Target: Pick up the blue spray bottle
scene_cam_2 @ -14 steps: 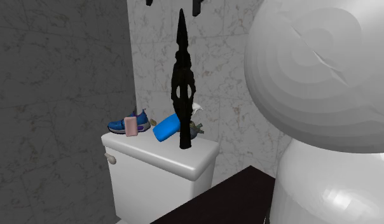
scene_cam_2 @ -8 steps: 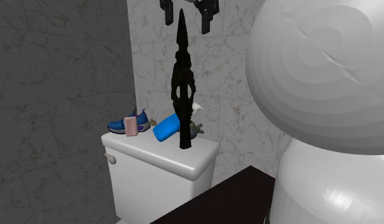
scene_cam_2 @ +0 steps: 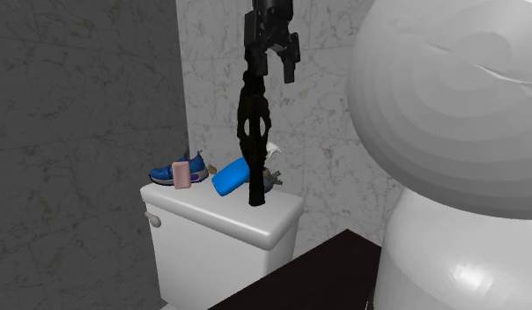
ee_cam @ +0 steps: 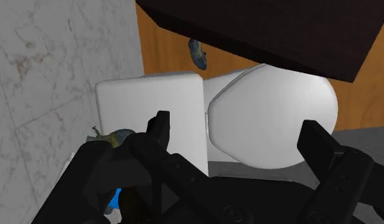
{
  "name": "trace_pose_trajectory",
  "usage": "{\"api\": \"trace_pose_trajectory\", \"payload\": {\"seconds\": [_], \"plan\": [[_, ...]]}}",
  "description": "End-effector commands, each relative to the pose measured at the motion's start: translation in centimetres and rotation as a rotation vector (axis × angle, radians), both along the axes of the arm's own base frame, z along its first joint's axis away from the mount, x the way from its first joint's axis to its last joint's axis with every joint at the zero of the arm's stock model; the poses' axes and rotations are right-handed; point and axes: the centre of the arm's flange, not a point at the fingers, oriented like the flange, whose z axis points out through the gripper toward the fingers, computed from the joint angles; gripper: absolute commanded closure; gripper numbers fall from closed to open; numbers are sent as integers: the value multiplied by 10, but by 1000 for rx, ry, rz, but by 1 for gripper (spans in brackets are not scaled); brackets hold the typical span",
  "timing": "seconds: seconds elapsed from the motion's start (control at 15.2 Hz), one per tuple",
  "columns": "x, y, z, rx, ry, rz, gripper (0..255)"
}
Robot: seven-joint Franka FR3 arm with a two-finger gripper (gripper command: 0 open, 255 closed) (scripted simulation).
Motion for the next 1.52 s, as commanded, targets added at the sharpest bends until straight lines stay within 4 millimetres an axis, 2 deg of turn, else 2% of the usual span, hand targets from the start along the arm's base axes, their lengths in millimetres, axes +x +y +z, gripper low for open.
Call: {"api": "trace_pose_trajectory", "payload": {"seconds": [0.0, 0.4, 0.73, 1.06, 1.45], "plan": [[16, -18, -15, 4, 8, 84, 0], [72, -54, -59, 17, 32, 316, 0], [124, -73, -97, 29, 52, 508, 0], [178, -81, -136, 40, 71, 701, 0], [241, -77, -185, 53, 95, 932, 0]]}}
